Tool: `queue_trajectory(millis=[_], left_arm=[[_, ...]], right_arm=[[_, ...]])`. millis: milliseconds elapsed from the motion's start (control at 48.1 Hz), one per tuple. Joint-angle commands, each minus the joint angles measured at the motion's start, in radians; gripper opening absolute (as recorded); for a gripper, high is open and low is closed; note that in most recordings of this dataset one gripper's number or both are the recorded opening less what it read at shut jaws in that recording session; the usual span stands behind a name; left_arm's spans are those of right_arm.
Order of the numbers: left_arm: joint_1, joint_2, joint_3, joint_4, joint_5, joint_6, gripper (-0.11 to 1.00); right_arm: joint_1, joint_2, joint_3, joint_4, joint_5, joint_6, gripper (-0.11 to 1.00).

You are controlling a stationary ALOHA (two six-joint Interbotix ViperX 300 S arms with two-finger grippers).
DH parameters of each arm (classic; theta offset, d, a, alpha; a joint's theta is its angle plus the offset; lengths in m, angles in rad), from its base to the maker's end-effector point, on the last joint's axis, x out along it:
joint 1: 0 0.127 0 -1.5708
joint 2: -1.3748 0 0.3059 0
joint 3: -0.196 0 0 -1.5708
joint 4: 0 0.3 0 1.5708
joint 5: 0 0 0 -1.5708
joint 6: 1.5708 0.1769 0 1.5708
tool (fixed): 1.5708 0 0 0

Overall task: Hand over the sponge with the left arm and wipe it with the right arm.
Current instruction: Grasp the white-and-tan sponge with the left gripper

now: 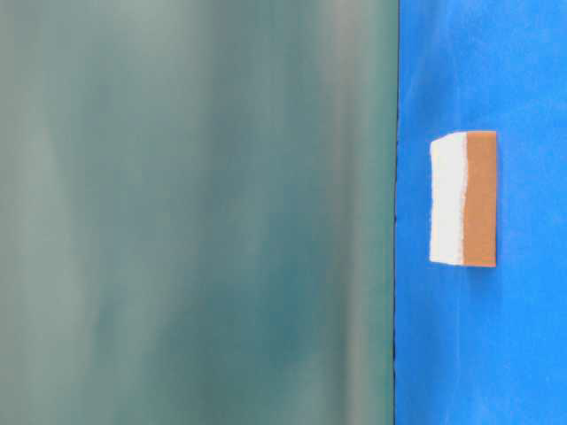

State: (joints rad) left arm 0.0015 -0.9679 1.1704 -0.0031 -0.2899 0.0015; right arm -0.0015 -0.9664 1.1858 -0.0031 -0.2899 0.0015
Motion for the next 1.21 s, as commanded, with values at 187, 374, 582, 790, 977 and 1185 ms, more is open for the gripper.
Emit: queue_trajectory(millis=[187, 374, 582, 790, 977, 1185], left_arm=[[0.052, 0.103, -0.015, -0.032, -0.017, 0.003, 0.00], [0.133, 0.235, -0.035, -0.025, -0.049, 0.017, 0.00], [0.161, 0.440, -0.110, -0.023, -0.095, 0.078, 0.02], [0.199, 0.657, -0.224, -0.025, -0.091, 0.114, 0.55], [0.232, 0.811, -0.307, -0.025, -0.091, 0.187, 0.93], [0.264, 0.974, -0.385, -0.023, -0.095, 0.233, 0.94]], right_arm=[[0.000, 0.015, -0.037, 0.000, 0.000, -0.003, 0.01], [-0.002, 0.029, -0.037, 0.000, 0.003, 0.005, 0.01], [0.000, 0.043, -0.044, 0.000, 0.003, 0.006, 0.01], [0.000, 0.043, -0.048, 0.000, 0.003, 0.005, 0.01], [0.000, 0.052, -0.043, 0.000, 0.003, 0.005, 0.01], [0.000, 0.071, -0.041, 0.000, -0.002, 0.005, 0.01]])
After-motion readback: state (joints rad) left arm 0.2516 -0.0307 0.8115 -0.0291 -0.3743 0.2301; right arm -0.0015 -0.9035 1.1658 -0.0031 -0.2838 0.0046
